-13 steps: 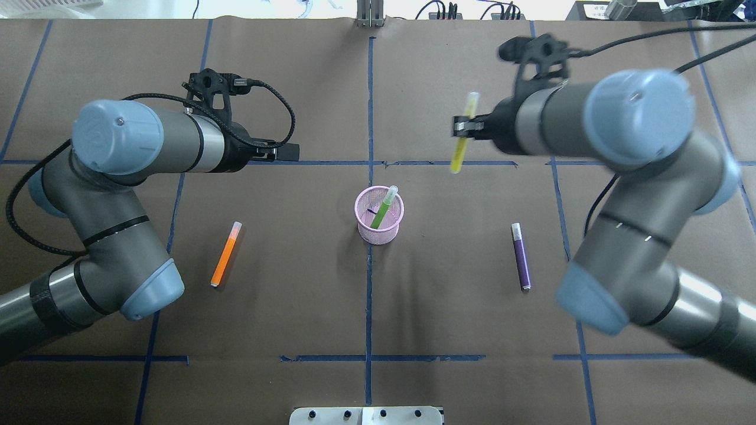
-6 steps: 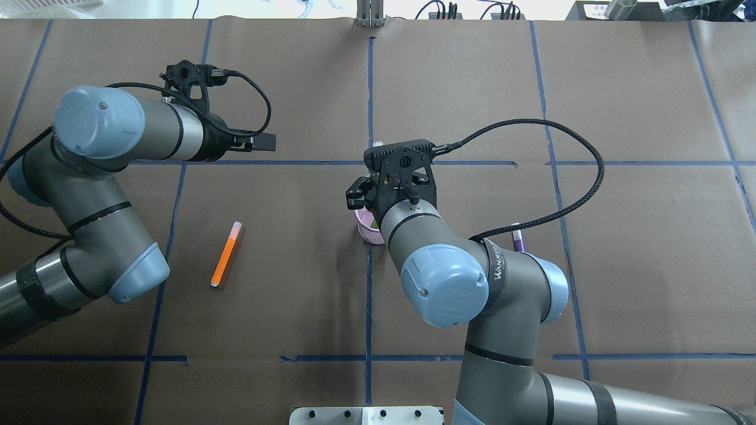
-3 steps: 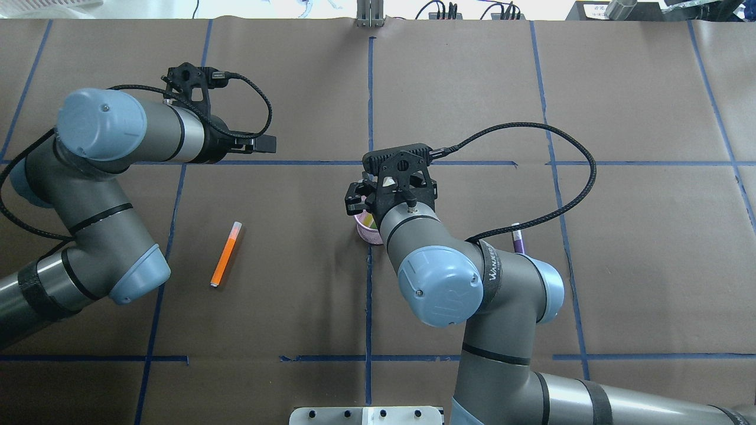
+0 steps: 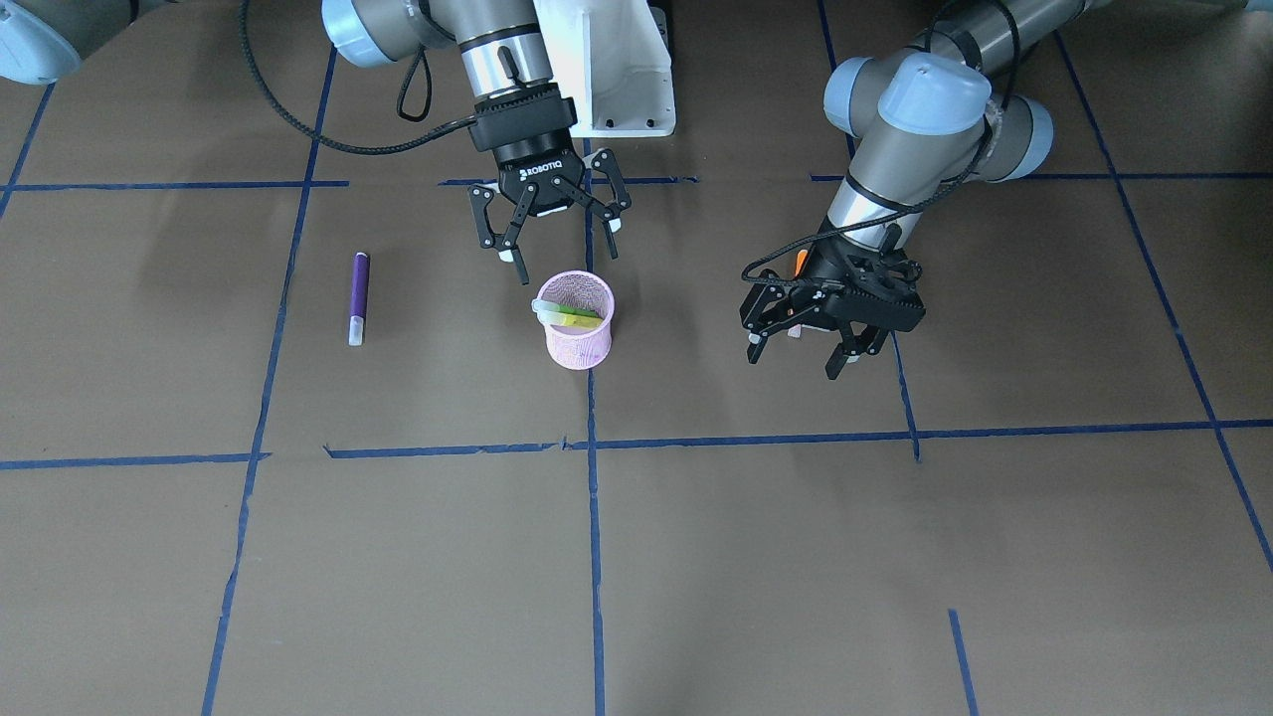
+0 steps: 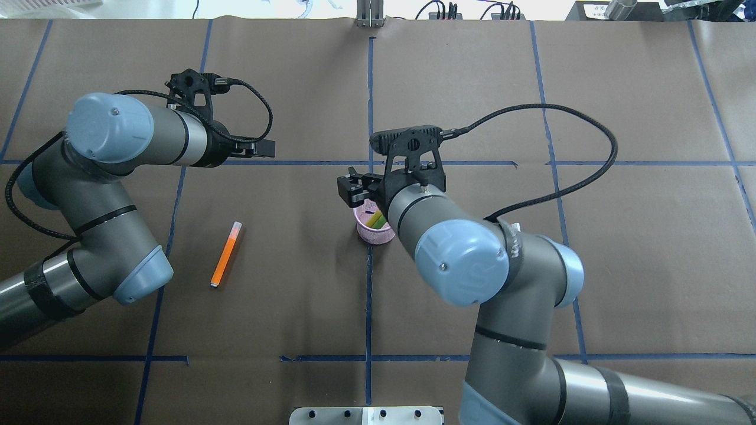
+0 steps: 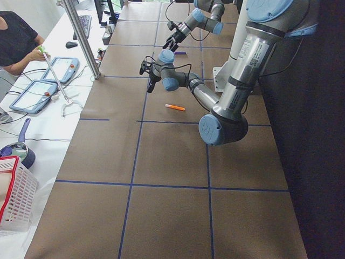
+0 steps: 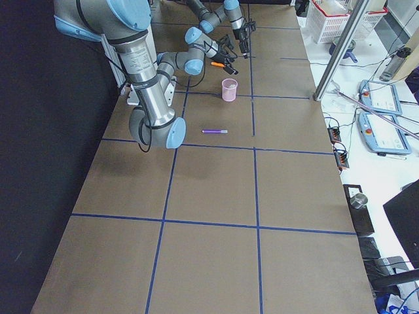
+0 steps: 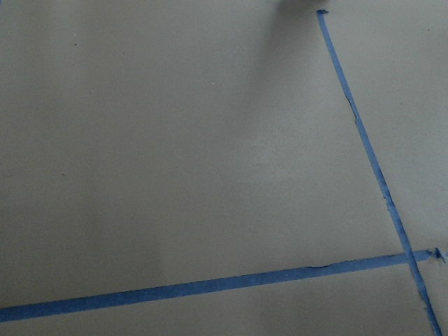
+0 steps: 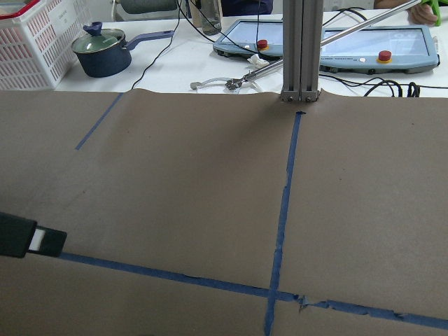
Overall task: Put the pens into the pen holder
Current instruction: 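Withdraw the right gripper while the left gripper grasps the orange marker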
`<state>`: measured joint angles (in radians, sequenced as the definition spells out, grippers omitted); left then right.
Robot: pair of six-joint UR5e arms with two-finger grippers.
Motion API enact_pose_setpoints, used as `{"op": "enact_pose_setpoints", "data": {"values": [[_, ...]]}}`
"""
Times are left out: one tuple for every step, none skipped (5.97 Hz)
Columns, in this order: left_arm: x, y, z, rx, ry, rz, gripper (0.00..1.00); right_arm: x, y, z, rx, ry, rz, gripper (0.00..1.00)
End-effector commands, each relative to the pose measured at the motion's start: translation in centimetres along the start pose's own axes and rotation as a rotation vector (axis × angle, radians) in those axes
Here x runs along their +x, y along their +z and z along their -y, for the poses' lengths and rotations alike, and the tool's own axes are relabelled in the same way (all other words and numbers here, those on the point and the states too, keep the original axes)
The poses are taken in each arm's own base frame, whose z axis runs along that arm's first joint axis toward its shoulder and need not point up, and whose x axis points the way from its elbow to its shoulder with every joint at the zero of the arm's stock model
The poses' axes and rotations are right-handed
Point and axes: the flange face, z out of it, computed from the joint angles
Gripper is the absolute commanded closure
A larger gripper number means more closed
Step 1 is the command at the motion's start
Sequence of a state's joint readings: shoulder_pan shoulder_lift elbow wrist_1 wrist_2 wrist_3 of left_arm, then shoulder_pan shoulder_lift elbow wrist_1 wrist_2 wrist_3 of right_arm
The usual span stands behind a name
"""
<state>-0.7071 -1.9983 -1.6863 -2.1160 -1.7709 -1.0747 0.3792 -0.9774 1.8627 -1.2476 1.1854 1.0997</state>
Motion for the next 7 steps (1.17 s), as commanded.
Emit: {"op": "enact_pose_setpoints", "data": {"values": [[-0.5, 1.3, -0.8, -0.104, 0.032, 0.061, 0.0, 6.7, 0.2, 3.4, -0.133, 0.058, 0.009, 0.0], [-1.2, 1.8, -1.6, -0.182, 0.08, 0.083, 0.0, 11.0, 0.4, 5.3, -0.203, 0.091, -0.001, 0.0], [-2.1, 2.6, -2.6, -0.28, 0.067, 0.136, 0.0, 15.4, 0.6, 7.2, -0.317, 0.135, -0.057, 0.0], [-2.7, 3.2, -3.8, -0.387, 0.118, 0.169, 0.0, 18.8, 0.2, 9.9, -0.416, 0.189, -0.107, 0.0], [-2.7, 3.5, -4.6, -0.458, 0.135, 0.16, 0.0, 21.2, -0.3, 11.6, -0.483, 0.23, -0.082, 0.0], [-1.6, 4.5, -7.1, -0.534, 0.158, 0.127, 0.0, 22.1, -0.3, 11.6, -0.515, 0.248, -0.075, 0.0], [-1.9, 6.4, -8.5, -0.58, 0.153, 0.158, 0.0, 22.6, -0.2, 11.2, -0.52, 0.25, -0.083, 0.0]]}}
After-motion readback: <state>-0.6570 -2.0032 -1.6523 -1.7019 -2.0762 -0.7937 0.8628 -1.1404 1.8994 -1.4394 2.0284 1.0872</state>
